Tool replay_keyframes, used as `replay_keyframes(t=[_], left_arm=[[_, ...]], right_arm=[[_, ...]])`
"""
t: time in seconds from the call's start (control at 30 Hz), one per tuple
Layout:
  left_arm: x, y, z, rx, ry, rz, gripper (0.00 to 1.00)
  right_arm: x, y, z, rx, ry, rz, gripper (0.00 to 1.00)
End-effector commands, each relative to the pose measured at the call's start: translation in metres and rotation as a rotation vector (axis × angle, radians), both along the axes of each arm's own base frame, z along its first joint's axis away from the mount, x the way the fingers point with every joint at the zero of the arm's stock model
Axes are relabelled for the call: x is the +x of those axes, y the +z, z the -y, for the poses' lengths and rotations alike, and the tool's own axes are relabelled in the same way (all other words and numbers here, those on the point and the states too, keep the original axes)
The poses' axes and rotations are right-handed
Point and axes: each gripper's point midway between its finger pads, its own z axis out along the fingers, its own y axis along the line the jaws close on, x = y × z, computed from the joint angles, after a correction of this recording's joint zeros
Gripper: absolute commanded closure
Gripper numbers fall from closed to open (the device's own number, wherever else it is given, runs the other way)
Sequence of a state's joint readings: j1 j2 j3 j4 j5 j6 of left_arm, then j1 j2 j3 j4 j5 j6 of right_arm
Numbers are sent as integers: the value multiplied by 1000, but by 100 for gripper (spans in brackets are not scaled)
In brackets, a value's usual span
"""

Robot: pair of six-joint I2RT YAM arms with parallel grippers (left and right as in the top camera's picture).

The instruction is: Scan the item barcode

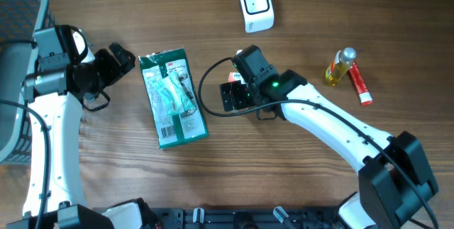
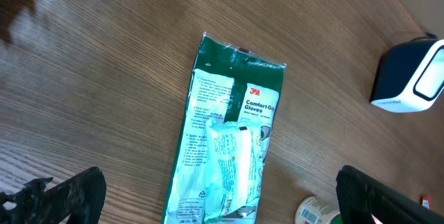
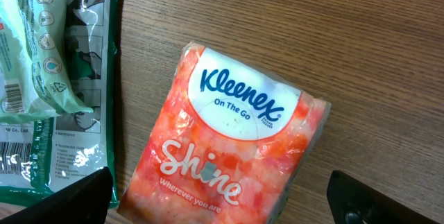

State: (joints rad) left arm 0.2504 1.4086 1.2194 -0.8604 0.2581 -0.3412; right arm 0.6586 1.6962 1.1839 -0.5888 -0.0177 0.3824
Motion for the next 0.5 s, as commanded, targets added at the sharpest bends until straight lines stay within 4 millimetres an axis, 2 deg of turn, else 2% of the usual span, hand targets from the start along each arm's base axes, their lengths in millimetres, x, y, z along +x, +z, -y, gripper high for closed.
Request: replay_keyframes(t=[0.0,0.2,0.23,0.3,0.33,0.37,0.43,0.47], left_arm=[[2,5,-1,19,-16,17,0],[2,5,-1,19,-16,17,0],[2,5,-1,19,-16,17,0],[2,5,-1,19,-16,17,0],[2,5,-1,19,-16,17,0],[2,5,-1,19,-16,17,0],[2,5,-1,19,-16,17,0],[2,5,-1,19,-16,17,0]], right_arm=[[0,-7,2,-17,-16,-6,1],[1,-7,2,-21,-5,-1,1],[4,-2,0,-19,10,16,4],[17,33,0,-7,-15,24,9],[20,54,-2,-2,-21,29,9],[20,66,-2,5,-41,21,7],[18,68,0,7,-67,1,1],[18,61,0,-1,-83,-13,0]])
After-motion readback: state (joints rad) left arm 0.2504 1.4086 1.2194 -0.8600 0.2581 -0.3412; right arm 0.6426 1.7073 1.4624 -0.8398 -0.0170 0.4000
